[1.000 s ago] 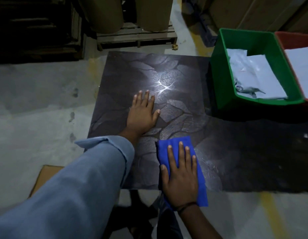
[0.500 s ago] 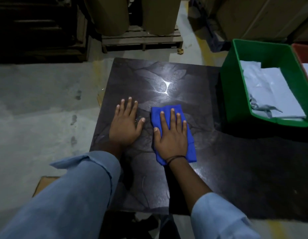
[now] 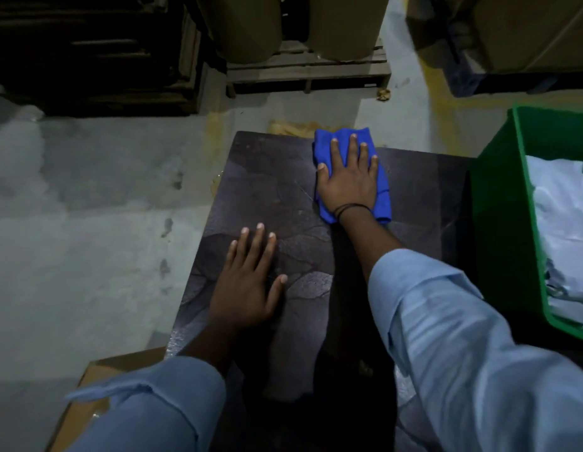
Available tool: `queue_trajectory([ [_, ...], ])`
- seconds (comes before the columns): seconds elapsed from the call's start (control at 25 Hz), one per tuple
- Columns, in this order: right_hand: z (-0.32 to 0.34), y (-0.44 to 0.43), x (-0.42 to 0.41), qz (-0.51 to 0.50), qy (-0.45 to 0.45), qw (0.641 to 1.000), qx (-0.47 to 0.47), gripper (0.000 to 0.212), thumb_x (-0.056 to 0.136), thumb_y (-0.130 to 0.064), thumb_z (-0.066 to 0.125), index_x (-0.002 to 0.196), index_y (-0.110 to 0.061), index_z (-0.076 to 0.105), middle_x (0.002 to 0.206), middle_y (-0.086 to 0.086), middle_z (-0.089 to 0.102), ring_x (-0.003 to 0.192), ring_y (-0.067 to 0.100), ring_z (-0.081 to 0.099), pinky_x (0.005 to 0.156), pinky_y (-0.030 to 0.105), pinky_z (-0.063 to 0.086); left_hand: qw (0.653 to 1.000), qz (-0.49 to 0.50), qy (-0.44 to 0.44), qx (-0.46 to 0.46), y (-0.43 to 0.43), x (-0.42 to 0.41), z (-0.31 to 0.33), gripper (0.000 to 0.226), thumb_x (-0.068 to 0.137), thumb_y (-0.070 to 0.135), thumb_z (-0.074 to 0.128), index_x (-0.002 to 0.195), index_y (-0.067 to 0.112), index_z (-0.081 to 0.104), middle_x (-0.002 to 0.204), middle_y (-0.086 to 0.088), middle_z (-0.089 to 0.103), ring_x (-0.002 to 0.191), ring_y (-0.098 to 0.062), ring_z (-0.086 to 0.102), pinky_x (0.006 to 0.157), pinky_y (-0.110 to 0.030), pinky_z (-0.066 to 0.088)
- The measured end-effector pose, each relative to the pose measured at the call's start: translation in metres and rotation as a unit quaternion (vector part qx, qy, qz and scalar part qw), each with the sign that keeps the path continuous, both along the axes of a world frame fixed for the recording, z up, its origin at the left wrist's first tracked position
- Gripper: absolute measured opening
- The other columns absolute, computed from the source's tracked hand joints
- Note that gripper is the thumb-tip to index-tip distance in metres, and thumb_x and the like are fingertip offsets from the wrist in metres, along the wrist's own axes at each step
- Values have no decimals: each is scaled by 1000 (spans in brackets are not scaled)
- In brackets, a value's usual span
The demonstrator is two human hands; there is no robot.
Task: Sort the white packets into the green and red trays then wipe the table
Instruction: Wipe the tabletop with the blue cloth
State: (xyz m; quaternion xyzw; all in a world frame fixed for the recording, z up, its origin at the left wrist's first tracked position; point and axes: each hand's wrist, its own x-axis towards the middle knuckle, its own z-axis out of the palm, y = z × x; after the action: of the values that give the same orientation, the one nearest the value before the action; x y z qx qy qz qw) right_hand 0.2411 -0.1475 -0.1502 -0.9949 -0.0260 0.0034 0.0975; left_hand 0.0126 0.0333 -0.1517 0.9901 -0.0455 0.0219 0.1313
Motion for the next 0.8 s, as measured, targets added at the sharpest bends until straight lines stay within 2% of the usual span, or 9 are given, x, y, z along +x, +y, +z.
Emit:
queue_trajectory([
  [0.08, 0, 12, 4, 9, 3, 1000, 7, 67, 97, -54, 28, 158, -26, 20, 166, 12, 11, 152, 35, 11, 121, 55, 7, 1000, 1, -4, -1, 1, 1, -1, 73, 99, 52, 38, 161, 18, 20, 170, -6, 7, 157, -28, -1, 126, -50, 12],
  [0.24, -1, 26, -32, 115, -12, 993, 0, 66, 97, -55, 27, 157, -30, 21, 166, 9, 16, 152, 32, 13, 122, 52, 8, 1000, -2, -6, -1, 2, 0, -3, 73, 98, 51, 41, 161, 18, 22, 170, -5, 8, 157, -27, 0, 126, -49, 12],
  [0.52, 0, 14, -149, 41, -34, 999, 1, 64, 98, -52, 27, 157, -28, 23, 164, 12, 20, 151, 34, 18, 121, 53, 13, 1000, -6, -11, -14, 2, -1, -5, 70, 99, 48, 40, 159, 14, 28, 169, -10, 15, 156, -31, 10, 126, -49, 12],
  [0.68, 9, 15, -261, 16, -27, 1000, 1, 63, 100, -50, 32, 158, -28, 20, 165, 11, 16, 152, 32, 15, 122, 52, 13, 999, -25, 16, -30, 6, -16, 4, 65, 100, 39, 36, 157, 9, 30, 168, -13, 16, 155, -33, 14, 125, -50, 16],
  [0.8, 18, 21, -353, 5, -12, 1000, -3, 64, 100, -49, 33, 158, -28, 17, 166, 9, 9, 153, 29, 9, 122, 52, 12, 999, -35, 18, -27, 20, -44, 7, 66, 100, 40, 32, 157, 7, 30, 168, -14, 16, 155, -32, 14, 126, -49, 14],
])
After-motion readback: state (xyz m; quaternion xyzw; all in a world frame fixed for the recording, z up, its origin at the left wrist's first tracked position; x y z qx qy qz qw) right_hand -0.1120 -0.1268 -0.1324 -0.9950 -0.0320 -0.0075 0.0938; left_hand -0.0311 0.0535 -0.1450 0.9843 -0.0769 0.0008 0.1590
